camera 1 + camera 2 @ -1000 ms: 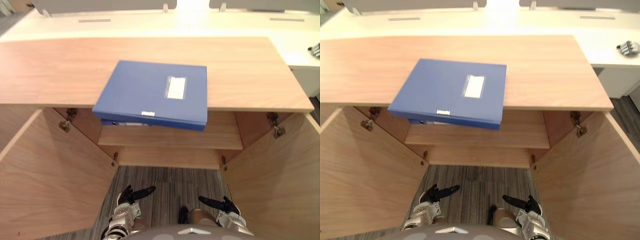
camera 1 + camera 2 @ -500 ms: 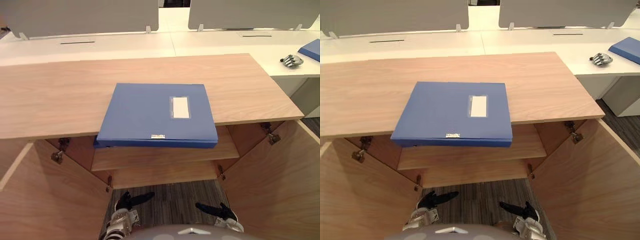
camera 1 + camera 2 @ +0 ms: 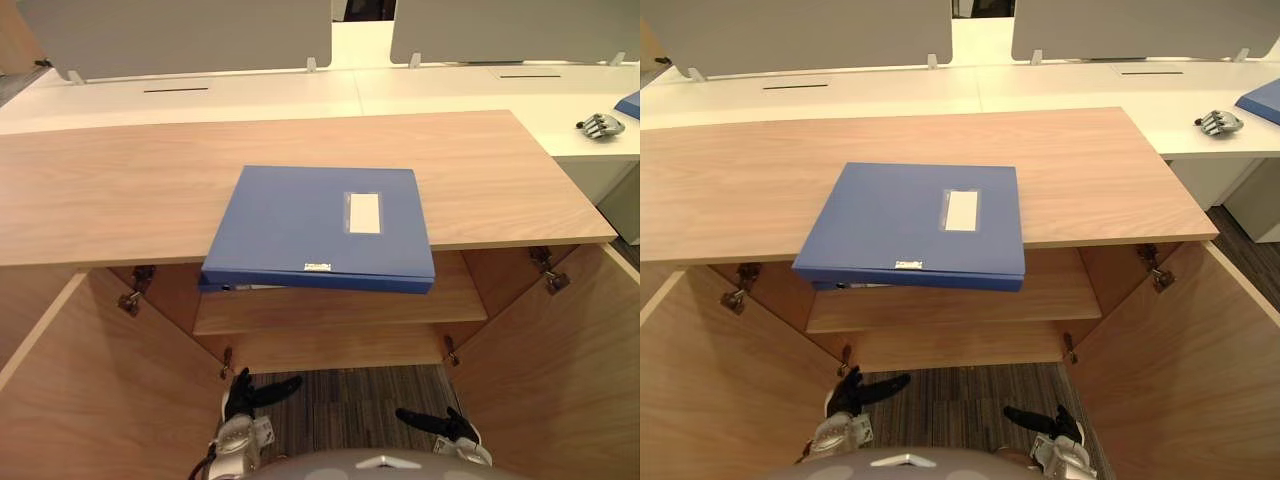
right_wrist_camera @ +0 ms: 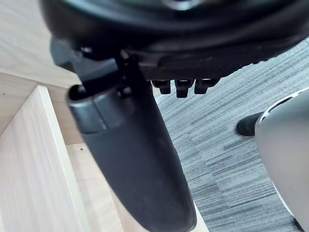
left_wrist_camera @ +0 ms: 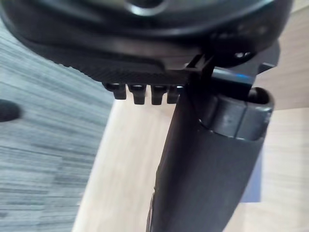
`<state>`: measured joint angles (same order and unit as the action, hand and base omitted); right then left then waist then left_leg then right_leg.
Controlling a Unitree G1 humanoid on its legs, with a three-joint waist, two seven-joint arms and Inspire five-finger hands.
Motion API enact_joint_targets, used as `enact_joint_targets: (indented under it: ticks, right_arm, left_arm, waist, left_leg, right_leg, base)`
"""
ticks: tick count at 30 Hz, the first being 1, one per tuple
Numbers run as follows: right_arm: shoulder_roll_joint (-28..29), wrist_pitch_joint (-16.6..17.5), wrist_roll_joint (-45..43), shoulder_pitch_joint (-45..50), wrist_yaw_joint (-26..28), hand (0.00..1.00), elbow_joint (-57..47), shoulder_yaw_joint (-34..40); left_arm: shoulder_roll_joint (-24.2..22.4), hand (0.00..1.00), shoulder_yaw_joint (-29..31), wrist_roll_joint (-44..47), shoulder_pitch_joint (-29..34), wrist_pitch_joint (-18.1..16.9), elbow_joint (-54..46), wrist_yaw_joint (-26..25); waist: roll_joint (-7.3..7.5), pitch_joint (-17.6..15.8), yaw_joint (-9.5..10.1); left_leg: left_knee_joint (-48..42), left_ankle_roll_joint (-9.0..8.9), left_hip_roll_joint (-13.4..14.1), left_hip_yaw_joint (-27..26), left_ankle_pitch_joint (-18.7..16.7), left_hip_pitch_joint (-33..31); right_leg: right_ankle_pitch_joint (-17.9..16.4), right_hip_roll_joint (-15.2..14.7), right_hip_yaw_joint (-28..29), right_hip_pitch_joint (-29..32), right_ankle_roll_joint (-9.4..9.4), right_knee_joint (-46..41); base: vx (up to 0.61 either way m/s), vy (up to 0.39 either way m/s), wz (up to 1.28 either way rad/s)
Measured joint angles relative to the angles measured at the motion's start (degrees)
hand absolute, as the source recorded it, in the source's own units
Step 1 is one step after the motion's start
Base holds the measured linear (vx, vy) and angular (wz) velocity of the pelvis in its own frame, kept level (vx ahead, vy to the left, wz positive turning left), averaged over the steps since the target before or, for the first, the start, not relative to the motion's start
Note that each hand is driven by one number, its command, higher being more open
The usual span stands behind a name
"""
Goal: Walk over to the cabinet, pick up the folder, carry it to the office cabinet, place the folder inside the office cabinet, then close the office cabinet door
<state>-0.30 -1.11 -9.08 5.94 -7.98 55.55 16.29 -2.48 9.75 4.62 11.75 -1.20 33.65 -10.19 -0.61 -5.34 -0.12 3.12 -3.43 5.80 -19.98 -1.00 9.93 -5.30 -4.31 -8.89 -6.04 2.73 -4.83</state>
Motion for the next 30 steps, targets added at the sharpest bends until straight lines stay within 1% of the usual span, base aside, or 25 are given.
enact_joint_targets:
  ticks: [1,3,4,5,7,9,10,13,16,19,22,30]
  right_arm:
    - [0.0,0.0,0.0,0.1,0.0,1.0,-0.1,-0.1]
    - [0.0,0.0,0.0,1.2,-0.1,1.0,-1.9,-0.9]
    - [0.0,0.0,0.0,1.6,-0.2,1.0,-2.5,-1.5]
    - [-0.1,0.1,0.0,2.2,-0.1,1.0,-3.3,-2.1]
    - [0.0,0.1,0.0,2.7,-0.1,1.0,-4.1,-2.3]
    - [0.0,0.1,0.0,2.8,0.1,1.0,-4.2,-2.3]
    - [0.1,0.1,0.0,2.8,0.3,1.0,-4.2,-2.3]
    - [0.3,0.1,0.0,3.3,0.3,1.0,-4.2,-2.3]
    - [0.7,0.2,0.0,3.7,0.5,1.0,-4.8,-2.4]
    - [1.2,0.2,-0.1,3.7,0.6,1.0,-4.9,-2.4]
    - [1.5,0.2,-0.1,4.3,0.5,1.0,-4.9,-2.3]
    - [2.3,0.3,-0.1,5.1,1.2,1.0,-5.4,-2.3]
  left_arm:
    - [0.0,1.0,-0.2,0.4,0.7,-0.1,-2.2,-0.1]
    - [0.4,1.0,-1.6,2.5,3.4,-0.8,-10.2,-0.7]
    - [0.6,1.0,-2.0,2.8,4.0,-0.9,-12.1,-0.7]
    - [0.6,1.0,-2.7,3.1,5.1,-1.4,-16.0,-0.7]
    - [0.6,1.0,-4.0,3.8,6.1,-2.3,-21.6,-0.5]
    - [0.2,1.0,-4.8,3.8,6.6,-2.8,-26.4,-0.4]
    - [0.2,1.0,-5.1,3.8,7.0,-3.8,-29.1,-0.3]
    - [-0.4,1.0,-6.2,3.9,7.2,-5.3,-34.3,-0.1]
    - [-0.7,1.0,-6.9,4.3,8.0,-6.3,-38.5,0.6]
    - [-0.9,1.0,-7.4,4.3,9.7,-6.4,-44.1,0.9]
    - [-1.3,1.0,-7.3,4.2,10.7,-6.8,-48.8,0.5]
    - [-2.5,1.0,-7.8,4.2,14.0,-6.2,-52.5,0.5]
  waist:
    - [0.0,0.0,0.1]
    - [-0.1,-0.1,0.73]
    - [-0.14,-0.2,1.04]
    - [-0.13,-0.2,1.35]
    - [-0.05,-0.2,1.57]
    - [0.21,-0.4,1.99]
    - [0.49,-0.5,2.16]
    - [1.05,-0.8,2.89]
    - [1.51,-0.7,3.06]
    - [1.94,-0.8,3.09]
    - [2.27,-0.6,3.31]
    - [3.03,-0.2,4.1]
  left_leg:
    - [0.2,0.16,-0.1,0.1,0.1,0.0]
    - [0.5,0.51,-0.4,0.5,0.3,0.0]
    - [0.5,0.55,-0.4,0.5,0.4,0.0]
    - [0.6,0.7,-0.6,0.8,0.5,0.0]
    - [0.6,0.88,-0.8,2.1,0.6,-0.2]
    - [0.5,0.83,-0.9,2.5,0.5,-0.6]
    - [0.0,0.78,-0.9,2.8,0.3,-0.8]
    - [-2.0,0.57,-0.8,3.1,-0.9,-1.2]
    - [-4.4,0.33,-0.4,3.5,-2.4,-2.1]
    - [-5.6,0.09,-0.1,3.9,-3.3,-2.2]
    - [-6.8,0.37,0.1,5.1,-4.2,-2.0]
    - [-7.9,0.52,0.2,5.9,-4.8,-2.0]
  right_leg:
    - [0.0,-0.1,-0.1,0.0,0.04,0.0]
    - [0.1,-0.4,-0.4,0.0,0.18,-0.2]
    - [0.1,-0.5,-0.4,0.0,0.22,-0.2]
    - [0.1,-0.7,-0.7,0.0,0.27,-0.3]
    - [-0.1,-1.0,-1.8,-0.3,0.53,-0.4]
    - [-0.7,-1.5,-2.1,-0.4,0.74,-1.1]
    - [-1.0,-1.6,-2.4,-0.3,0.81,-1.6]
    - [-1.5,-1.7,-2.5,-0.9,0.85,-1.9]
    - [-1.9,-1.8,-2.9,-1.2,0.91,-1.9]
    - [-1.9,-1.8,-3.1,-2.0,0.92,-1.8]
    - [-2.0,-1.8,-3.3,-3.3,1.16,-1.8]
    - [-2.1,-1.9,-3.4,-4.3,1.22,-1.7]
  base:
    - [-0.09,0.019,0.14]
    - [-0.08,0.021,0.07]
    - [-0.06,0.019,0.08]
    - [-0.05,0.014,0.13]
    - [-0.03,0.005,0.24]
    - [-0.01,0.007,0.17]
    - [0.0,0.004,0.11]
    - [0.03,-0.005,0.05]
    - [0.04,-0.011,0.06]
    - [0.04,0.002,0.07]
    - [0.01,0.005,0.18]
    - [-0.02,0.011,0.05]
